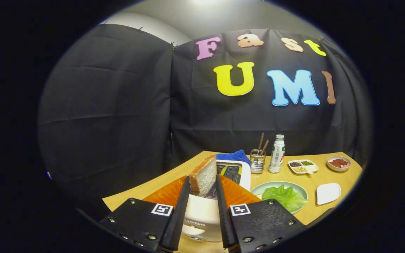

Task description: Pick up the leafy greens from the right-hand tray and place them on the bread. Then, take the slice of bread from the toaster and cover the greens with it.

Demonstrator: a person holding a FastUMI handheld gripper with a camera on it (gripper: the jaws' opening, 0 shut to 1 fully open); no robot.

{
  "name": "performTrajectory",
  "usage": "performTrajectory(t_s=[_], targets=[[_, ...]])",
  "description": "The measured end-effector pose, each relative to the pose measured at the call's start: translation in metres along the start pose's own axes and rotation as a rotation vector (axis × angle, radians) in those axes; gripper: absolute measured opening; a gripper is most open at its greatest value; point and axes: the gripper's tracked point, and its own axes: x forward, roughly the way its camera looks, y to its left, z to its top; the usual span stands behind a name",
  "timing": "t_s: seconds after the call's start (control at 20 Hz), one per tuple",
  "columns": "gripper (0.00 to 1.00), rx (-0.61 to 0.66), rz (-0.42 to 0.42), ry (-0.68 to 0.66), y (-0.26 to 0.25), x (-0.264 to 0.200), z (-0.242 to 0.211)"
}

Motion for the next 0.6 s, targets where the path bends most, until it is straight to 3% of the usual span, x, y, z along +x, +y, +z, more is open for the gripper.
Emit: performTrajectory(t_s=[0.25, 0.6], targets=[[0.45, 0.020, -0.039, 0.024, 0.005, 0.022, -0.006], [0.45, 0.043, -0.162, 0.071, -0.007, 0.053, -0.011]])
